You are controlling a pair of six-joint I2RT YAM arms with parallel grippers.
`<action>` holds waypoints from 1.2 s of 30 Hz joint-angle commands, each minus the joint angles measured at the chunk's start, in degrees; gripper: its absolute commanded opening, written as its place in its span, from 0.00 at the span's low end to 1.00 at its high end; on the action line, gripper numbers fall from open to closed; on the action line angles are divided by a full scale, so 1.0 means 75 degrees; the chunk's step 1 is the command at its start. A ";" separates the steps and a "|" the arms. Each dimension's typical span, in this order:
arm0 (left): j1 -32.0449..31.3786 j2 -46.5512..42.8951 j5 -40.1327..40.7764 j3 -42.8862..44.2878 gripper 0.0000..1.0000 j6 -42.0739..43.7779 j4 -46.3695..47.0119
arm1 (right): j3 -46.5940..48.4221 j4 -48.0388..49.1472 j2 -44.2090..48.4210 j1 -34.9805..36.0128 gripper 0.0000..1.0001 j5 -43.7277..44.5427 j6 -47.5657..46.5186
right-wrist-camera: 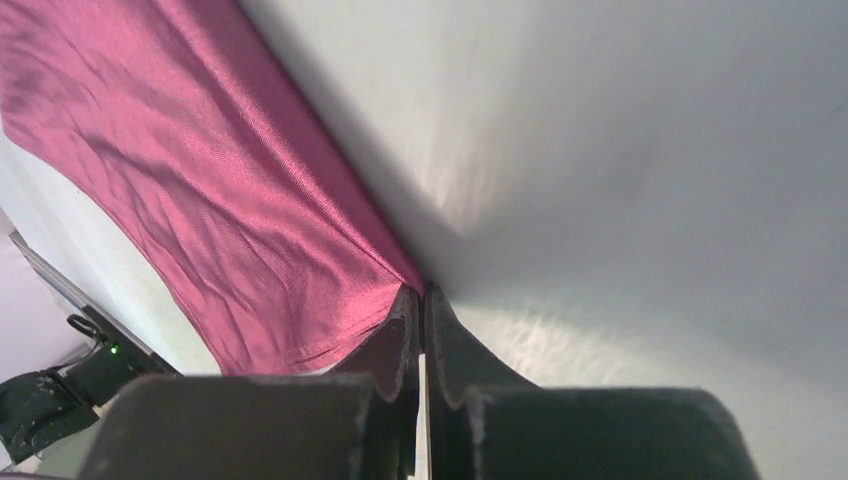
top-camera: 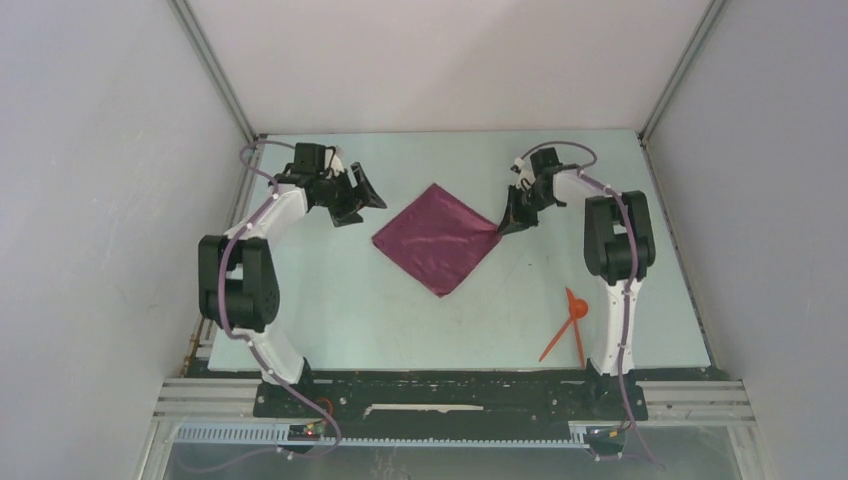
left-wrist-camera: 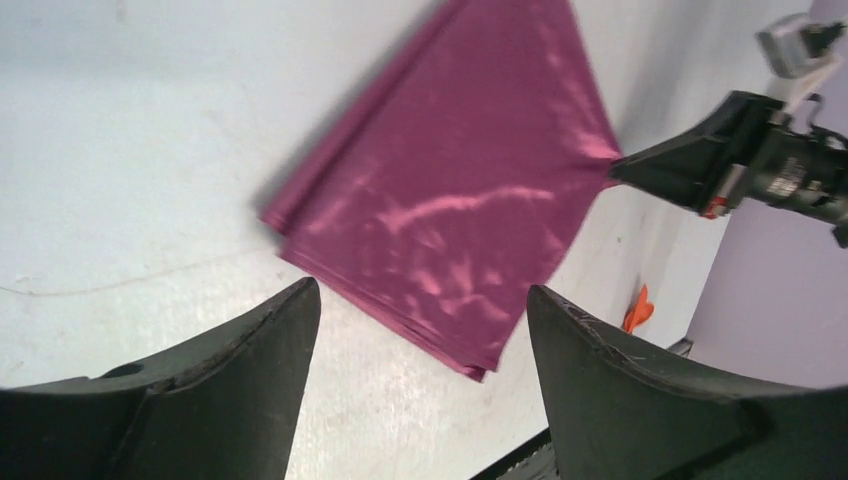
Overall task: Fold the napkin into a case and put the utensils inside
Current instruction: Rotate the square-folded napkin at the center of the board.
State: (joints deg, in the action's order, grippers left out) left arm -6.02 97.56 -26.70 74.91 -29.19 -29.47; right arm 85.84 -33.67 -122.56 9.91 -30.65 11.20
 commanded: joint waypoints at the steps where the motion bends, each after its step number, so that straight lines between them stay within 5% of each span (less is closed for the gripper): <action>1: 0.0244 0.0791 -0.0270 0.0490 0.82 -0.0389 0.0325 | 0.2286 -0.1902 -0.1137 -0.0163 0.00 -0.0242 -0.1478; 7: 0.0186 0.1649 -0.0068 0.1125 0.83 0.0188 -0.0129 | 0.6692 -0.3677 -0.3196 -0.0466 0.00 -0.1009 -0.2488; 11: -0.0002 0.2129 -0.0177 0.1355 0.82 0.0659 -0.0505 | 0.8182 -0.3308 -0.3875 -0.0478 0.47 -0.0269 -0.1766; 13: -0.0176 0.2335 -0.0071 0.1534 0.81 0.0998 -0.0763 | 0.7501 -0.2576 -0.3249 -0.0478 0.68 0.0228 -0.1253; 15: -0.0321 0.2561 -0.0066 0.1713 0.80 0.1255 -0.0963 | 0.6631 -0.2067 -0.2484 -0.0498 0.75 0.0924 -0.0663; 19: -0.0538 0.3108 -0.0073 0.2270 0.80 0.1706 -0.1755 | 0.4926 -0.1810 -0.0983 -0.0504 0.76 0.1408 0.0140; 23: -0.0697 0.3129 0.0605 0.2370 0.81 0.2044 -0.2116 | 0.1273 0.0364 0.1140 -0.0433 0.75 0.0596 0.0757; 26: -0.0804 0.3224 0.0990 0.2569 0.78 0.2325 -0.2428 | -0.0305 0.1415 0.2175 -0.0414 0.74 0.0266 0.1221; 36: -0.0862 0.3545 0.0276 0.2714 0.64 0.2332 -0.2377 | -0.1523 0.1312 0.3170 0.0250 0.71 0.0671 0.1075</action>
State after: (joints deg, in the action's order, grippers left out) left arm -12.01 123.59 -21.69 93.78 -13.37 -46.89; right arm 76.84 -25.80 -102.72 9.34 -27.16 18.79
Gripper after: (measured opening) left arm 0.651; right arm 0.709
